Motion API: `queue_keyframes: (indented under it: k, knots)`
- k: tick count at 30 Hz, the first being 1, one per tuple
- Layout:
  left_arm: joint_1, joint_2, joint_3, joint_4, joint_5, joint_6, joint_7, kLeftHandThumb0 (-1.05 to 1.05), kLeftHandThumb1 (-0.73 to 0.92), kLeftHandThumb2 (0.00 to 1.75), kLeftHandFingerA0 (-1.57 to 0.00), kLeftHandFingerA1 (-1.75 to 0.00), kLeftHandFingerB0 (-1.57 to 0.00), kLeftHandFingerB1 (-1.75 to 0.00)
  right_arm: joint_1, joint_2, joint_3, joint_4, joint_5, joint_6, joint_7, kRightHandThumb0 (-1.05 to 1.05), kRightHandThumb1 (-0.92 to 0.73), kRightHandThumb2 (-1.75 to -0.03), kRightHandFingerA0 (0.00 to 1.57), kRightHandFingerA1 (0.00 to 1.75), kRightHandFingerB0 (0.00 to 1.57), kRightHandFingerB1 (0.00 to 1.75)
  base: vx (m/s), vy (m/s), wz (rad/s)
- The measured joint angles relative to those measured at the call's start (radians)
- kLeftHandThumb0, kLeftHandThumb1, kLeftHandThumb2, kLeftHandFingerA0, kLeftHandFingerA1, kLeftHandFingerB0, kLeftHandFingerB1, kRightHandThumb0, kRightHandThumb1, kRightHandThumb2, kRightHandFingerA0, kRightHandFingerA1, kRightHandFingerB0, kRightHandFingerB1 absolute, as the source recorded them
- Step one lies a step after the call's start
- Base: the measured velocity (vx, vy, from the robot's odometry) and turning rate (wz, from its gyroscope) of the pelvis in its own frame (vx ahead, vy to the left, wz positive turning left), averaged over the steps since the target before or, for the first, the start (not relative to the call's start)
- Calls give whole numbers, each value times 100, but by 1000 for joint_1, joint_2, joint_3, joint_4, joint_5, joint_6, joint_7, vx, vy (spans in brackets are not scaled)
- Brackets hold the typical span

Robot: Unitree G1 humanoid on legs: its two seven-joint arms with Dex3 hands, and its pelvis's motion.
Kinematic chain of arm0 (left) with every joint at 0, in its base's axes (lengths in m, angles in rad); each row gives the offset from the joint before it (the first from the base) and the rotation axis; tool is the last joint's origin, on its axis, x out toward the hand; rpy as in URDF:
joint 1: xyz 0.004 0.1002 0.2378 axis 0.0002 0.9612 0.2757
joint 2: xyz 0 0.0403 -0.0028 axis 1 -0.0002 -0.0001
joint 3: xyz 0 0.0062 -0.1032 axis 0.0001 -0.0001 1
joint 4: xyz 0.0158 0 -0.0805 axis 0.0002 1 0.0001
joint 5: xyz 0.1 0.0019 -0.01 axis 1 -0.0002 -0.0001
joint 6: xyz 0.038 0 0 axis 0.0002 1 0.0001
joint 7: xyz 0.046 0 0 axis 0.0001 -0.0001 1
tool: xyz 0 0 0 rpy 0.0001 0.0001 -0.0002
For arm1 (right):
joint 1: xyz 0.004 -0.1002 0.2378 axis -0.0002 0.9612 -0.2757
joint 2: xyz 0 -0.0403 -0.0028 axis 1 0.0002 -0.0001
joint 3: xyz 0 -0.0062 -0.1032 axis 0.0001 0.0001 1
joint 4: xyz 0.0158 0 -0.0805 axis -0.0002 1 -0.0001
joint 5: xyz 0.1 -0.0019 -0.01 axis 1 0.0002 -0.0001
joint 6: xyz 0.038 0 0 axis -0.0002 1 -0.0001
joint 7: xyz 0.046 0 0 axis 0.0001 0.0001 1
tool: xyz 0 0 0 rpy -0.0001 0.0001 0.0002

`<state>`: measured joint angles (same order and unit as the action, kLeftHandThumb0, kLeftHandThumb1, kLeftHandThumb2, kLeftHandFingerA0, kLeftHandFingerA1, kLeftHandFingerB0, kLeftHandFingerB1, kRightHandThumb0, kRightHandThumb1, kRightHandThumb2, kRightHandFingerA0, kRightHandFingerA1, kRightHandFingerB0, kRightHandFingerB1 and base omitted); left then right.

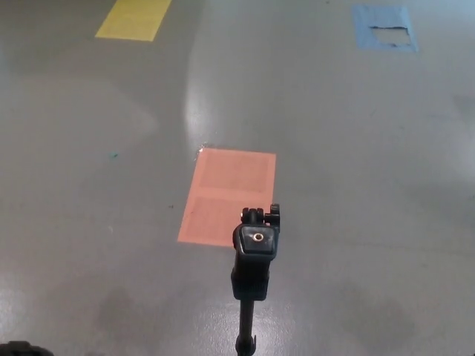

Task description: The robot uses its left hand to grab the top of a phone stand kept on the floor and rotates it anti-clockwise

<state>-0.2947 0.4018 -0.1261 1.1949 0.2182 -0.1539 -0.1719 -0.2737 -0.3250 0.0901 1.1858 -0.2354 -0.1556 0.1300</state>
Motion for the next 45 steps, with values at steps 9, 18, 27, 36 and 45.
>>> queue_keyframes:
  k: [9,18,27,36,45]
  knots:
    - [-2,0,-8,34,9,-37,-12,-55,50,81,-50,-53,-27,-43,-6,-1,11,42,0,-38,16,-44,-74,-63,84,46,30,32,0,0,0]
    - [20,-11,37,-64,-4,-137,1,-68,47,76,-20,-41,-12,-38,-13,-1,17,49,0,-52,22,-43,-75,-63,82,47,30,31,0,0,0]
    - [105,-45,54,-386,-23,-207,1,-62,42,72,-25,-43,-20,-43,-15,0,18,50,1,-53,24,-44,-73,-62,81,46,30,31,0,0,0]
    - [181,-89,45,-691,-30,-224,1,-13,56,56,-37,-42,-40,-43,-16,3,19,50,2,-53,24,-43,-73,-63,81,47,30,32,0,0,0]
    - [249,-120,28,-985,-16,-233,8,-6,42,89,-21,-54,-29,-57,-16,4,20,50,2,-53,24,-43,-74,-62,82,46,30,31,0,0,0]
